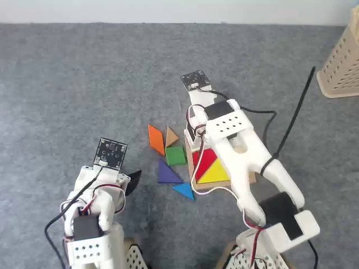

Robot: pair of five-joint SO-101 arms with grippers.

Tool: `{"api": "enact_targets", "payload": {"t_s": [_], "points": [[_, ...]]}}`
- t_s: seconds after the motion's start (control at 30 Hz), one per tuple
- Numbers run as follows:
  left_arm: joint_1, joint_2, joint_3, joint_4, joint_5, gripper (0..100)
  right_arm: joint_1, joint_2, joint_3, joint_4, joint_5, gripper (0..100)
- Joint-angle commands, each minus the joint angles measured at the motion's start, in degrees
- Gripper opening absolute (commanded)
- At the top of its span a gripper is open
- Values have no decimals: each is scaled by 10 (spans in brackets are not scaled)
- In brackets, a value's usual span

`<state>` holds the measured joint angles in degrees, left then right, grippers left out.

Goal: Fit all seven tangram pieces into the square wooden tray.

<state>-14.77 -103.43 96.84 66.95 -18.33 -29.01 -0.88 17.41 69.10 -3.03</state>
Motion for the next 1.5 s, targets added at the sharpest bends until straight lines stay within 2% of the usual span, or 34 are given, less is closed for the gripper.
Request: {"api": "enact_targets", "payload": {"t_s": [0.0,0.07,0.13,0.33,0.6,1.0,1.33,1.47], "points": [[1,-9,-3,3,-4,353,9,-80,34,-49,14,38],[1,-9,-3,3,-4,353,9,-110,78,-86,14,6],[1,-9,-3,3,-4,353,9,-132,114,-105,23,19],[1,-9,-3,3,-4,353,9,-145,171,-113,91,39],[1,-9,-3,3,-4,353,9,-145,238,-114,135,38],[1,-9,-3,3,-4,353,20,-126,280,-138,135,37],[1,-9,-3,3,-4,353,-28,-67,278,-161,133,37],[1,-9,-3,3,-4,353,-26,-69,276,-173,132,37]]}}
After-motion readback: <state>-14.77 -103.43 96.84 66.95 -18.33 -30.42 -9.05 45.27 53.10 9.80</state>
